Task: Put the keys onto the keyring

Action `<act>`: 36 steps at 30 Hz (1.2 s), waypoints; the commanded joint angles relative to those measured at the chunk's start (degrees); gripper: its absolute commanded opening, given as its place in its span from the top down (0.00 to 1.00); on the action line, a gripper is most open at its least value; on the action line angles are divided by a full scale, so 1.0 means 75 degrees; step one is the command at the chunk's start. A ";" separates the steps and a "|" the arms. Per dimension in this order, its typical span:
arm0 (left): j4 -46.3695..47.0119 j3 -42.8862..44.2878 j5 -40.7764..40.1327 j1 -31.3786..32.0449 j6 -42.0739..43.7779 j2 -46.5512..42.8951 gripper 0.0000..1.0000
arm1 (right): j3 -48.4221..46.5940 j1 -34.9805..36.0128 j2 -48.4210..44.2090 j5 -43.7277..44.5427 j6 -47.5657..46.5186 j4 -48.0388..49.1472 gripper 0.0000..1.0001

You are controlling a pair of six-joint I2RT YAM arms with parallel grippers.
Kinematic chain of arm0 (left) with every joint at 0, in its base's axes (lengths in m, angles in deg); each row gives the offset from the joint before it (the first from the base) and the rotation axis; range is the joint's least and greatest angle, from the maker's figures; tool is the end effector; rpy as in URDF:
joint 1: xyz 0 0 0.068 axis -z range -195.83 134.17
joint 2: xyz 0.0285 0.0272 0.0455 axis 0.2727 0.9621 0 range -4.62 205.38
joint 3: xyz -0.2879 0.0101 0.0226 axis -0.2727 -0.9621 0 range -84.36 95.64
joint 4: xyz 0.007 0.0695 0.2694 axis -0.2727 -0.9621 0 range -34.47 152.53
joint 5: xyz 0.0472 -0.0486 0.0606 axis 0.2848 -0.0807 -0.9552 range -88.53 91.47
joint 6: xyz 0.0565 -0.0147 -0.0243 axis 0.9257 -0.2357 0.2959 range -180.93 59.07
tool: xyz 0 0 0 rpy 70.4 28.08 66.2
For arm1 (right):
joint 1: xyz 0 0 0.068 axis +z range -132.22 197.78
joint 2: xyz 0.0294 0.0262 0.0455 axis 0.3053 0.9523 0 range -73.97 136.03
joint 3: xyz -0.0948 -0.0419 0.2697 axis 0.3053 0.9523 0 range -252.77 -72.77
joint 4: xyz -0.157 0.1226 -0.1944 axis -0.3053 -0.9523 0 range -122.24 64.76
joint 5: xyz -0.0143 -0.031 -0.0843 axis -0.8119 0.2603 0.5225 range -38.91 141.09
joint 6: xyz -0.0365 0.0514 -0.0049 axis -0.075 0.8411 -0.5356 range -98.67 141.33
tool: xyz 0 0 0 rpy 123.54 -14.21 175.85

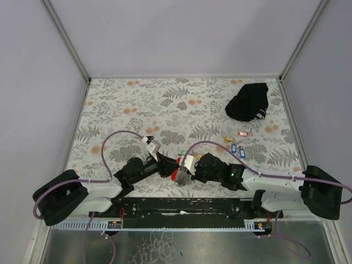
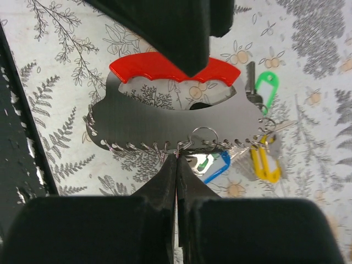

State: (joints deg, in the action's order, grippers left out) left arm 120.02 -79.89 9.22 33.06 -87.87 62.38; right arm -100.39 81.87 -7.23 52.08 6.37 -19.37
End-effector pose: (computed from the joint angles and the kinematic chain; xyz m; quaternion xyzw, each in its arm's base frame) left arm 0.1309 -0.1598 0.1556 0.1848 0.7137 -0.4533 0.5010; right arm 0.1116 0.2278 0.1848 -0.5567 0.6813 0.1907 0.4354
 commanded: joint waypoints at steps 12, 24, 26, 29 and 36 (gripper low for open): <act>-0.1421 0.1176 -0.0178 0.0423 -0.0173 0.1885 0.60 | -0.0360 0.0050 0.1135 0.2300 0.2777 0.0106 0.87; -0.2916 0.1779 -0.0643 0.0440 -0.0141 0.2255 0.69 | -0.0246 0.0048 0.0225 0.3052 0.3193 -0.0296 0.64; -0.3152 0.1823 -0.0781 0.0437 -0.0131 0.2260 0.69 | -0.0210 0.0053 -0.0030 0.2862 0.3221 -0.0389 0.61; -0.3546 0.1843 -0.1198 0.0432 -0.0204 0.2124 0.69 | -0.0084 0.0046 -0.0376 0.2758 0.3332 -0.0467 0.58; -0.4438 0.1982 -0.1788 0.0434 -0.0079 0.1536 0.66 | -0.0019 0.0052 -0.0433 0.1375 0.2993 -0.0211 0.55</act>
State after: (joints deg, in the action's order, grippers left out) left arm 92.65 -65.51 0.55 35.94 -89.38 77.00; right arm -100.78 81.92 -10.77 69.11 29.67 -23.04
